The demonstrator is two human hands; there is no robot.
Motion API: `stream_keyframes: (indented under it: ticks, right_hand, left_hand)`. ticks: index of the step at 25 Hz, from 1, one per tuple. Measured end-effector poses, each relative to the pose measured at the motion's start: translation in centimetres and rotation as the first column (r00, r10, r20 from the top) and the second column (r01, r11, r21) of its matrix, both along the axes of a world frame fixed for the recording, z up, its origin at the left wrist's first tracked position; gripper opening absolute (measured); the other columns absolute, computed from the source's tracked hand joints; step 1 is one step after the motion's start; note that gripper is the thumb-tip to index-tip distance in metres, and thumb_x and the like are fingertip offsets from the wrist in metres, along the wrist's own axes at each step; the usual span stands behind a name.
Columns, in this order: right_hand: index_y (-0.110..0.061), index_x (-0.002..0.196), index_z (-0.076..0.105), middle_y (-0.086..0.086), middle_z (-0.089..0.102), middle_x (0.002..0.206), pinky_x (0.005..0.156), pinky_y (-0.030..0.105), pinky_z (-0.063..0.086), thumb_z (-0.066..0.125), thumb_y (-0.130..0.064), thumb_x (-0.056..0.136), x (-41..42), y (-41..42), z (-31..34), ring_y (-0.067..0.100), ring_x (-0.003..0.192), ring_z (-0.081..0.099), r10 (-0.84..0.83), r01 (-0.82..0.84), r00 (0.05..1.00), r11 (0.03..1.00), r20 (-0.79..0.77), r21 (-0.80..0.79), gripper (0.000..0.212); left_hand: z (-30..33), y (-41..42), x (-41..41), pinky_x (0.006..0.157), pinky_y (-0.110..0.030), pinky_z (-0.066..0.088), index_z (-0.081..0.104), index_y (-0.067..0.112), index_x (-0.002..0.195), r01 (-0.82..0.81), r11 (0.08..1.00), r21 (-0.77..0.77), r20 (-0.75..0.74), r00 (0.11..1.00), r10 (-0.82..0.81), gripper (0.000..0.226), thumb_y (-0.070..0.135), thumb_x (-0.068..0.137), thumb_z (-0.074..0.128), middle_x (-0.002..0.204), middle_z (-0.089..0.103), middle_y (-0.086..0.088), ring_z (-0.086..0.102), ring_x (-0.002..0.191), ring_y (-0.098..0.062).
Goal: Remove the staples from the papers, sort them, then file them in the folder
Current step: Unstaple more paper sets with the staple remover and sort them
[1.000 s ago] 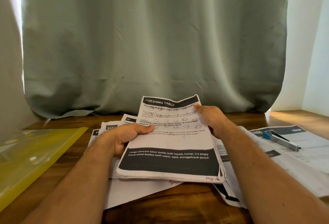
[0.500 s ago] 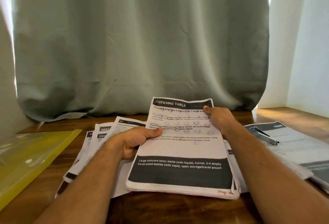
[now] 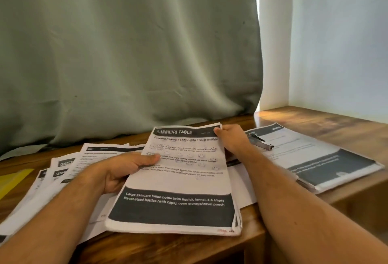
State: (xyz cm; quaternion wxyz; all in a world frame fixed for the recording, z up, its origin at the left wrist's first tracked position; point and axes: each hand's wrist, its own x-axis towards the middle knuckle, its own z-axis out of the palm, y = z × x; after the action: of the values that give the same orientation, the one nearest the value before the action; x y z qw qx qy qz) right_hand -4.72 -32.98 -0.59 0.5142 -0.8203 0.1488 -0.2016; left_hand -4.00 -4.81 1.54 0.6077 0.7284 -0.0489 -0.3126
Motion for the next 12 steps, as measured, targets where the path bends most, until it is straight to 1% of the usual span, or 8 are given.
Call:
stream_keyframes:
  ticks: [2, 4, 5, 7, 9, 10, 11, 12]
  right_hand:
    - [-0.013, 0.098, 0.064, 0.002, 0.069, 0.094, 0.069, 0.026, 0.054, 0.051, -0.040, 0.100, 0.1, 0.0, -0.2, 0.014, 0.084, 0.067, 0.004, -0.006, 1.000, 0.997, -0.021, -0.080, 0.030]
    - [-0.012, 0.098, 0.063, 0.003, 0.070, 0.094, 0.076, 0.030, 0.057, 0.052, -0.039, 0.100, 0.3, -0.1, -0.2, 0.017, 0.086, 0.068, 0.014, -0.014, 1.000, 0.998, 0.004, -0.065, 0.029]
    - [-0.011, 0.099, 0.064, 0.004, 0.071, 0.095, 0.077, 0.031, 0.057, 0.053, -0.037, 0.100, 0.4, -0.1, -0.1, 0.018, 0.088, 0.069, 0.020, -0.019, 0.999, 1.000, 0.033, -0.025, 0.028]
    - [-0.009, 0.099, 0.064, 0.005, 0.072, 0.095, 0.073, 0.029, 0.056, 0.054, -0.034, 0.100, 0.4, -0.1, 0.1, 0.019, 0.089, 0.070, 0.024, -0.030, 0.995, 0.998, 0.092, 0.059, 0.026]
    - [-0.009, 0.099, 0.064, 0.005, 0.072, 0.094, 0.069, 0.027, 0.055, 0.055, -0.033, 0.100, 0.5, -0.2, 0.1, 0.019, 0.088, 0.071, 0.027, -0.036, 0.993, 0.997, 0.115, 0.074, 0.026]
    - [-0.009, 0.097, 0.064, 0.005, 0.072, 0.094, 0.070, 0.028, 0.056, 0.055, -0.034, 0.099, 0.6, -0.3, 0.1, 0.019, 0.087, 0.070, 0.034, -0.041, 0.993, 0.998, 0.117, 0.054, 0.027]
    - [-0.009, 0.094, 0.064, 0.005, 0.072, 0.093, 0.072, 0.029, 0.057, 0.055, -0.034, 0.099, 0.8, -0.2, 0.1, 0.019, 0.087, 0.070, 0.044, -0.048, 0.992, 0.998, 0.120, 0.031, 0.026]
    - [-0.011, 0.092, 0.064, 0.004, 0.072, 0.093, 0.075, 0.031, 0.057, 0.055, -0.034, 0.099, 0.8, -0.2, 0.1, 0.019, 0.087, 0.070, 0.052, -0.054, 0.991, 0.998, 0.127, 0.011, 0.026]
  left_hand:
    - [0.1, -0.3, 1.0, 0.073, -0.051, 0.061, 0.060, 0.007, 0.128, -0.058, 0.998, 0.040, 0.011, 0.998, 0.057, 0.037, 0.025, 0.096, 0.062, 0.114, 0.072, -0.024, 0.075, 0.088, -0.039]
    - [0.2, -0.7, 1.6, 0.074, -0.051, 0.061, 0.060, 0.005, 0.128, -0.108, 0.993, 0.053, 0.062, 0.993, 0.105, 0.036, 0.023, 0.097, 0.061, 0.111, 0.073, -0.024, 0.075, 0.088, -0.038]
    - [0.3, -0.9, 2.0, 0.074, -0.049, 0.062, 0.061, 0.005, 0.126, -0.120, 0.991, 0.062, 0.129, 0.985, 0.111, 0.033, 0.021, 0.097, 0.061, 0.108, 0.074, -0.023, 0.075, 0.087, -0.037]
    - [0.5, -1.5, 2.6, 0.074, -0.043, 0.063, 0.066, 0.006, 0.119, -0.169, 0.977, 0.133, 0.326, 0.938, 0.118, 0.025, 0.019, 0.098, 0.063, 0.104, 0.076, -0.017, 0.076, 0.085, -0.032]
    - [1.0, -2.3, 3.1, 0.080, -0.038, 0.059, 0.065, 0.010, 0.119, -0.286, 0.915, 0.283, 0.553, 0.829, 0.088, 0.028, 0.023, 0.095, 0.068, 0.112, 0.075, -0.011, 0.073, 0.091, -0.028]
    - [1.3, -2.9, 3.5, 0.087, -0.039, 0.055, 0.060, 0.012, 0.127, -0.384, 0.847, 0.367, 0.676, 0.736, 0.041, 0.037, 0.027, 0.094, 0.069, 0.122, 0.070, -0.008, 0.069, 0.102, -0.027]
    - [1.5, -3.6, 3.7, 0.096, -0.041, 0.050, 0.052, 0.014, 0.137, -0.497, 0.760, 0.418, 0.788, 0.615, -0.031, 0.047, 0.029, 0.095, 0.066, 0.133, 0.062, -0.007, 0.062, 0.116, -0.029]
    - [1.7, -4.7, 4.0, 0.105, -0.043, 0.044, 0.043, 0.016, 0.146, -0.564, 0.723, 0.399, 0.865, 0.493, -0.092, 0.053, 0.029, 0.098, 0.061, 0.143, 0.054, -0.009, 0.054, 0.127, -0.029]
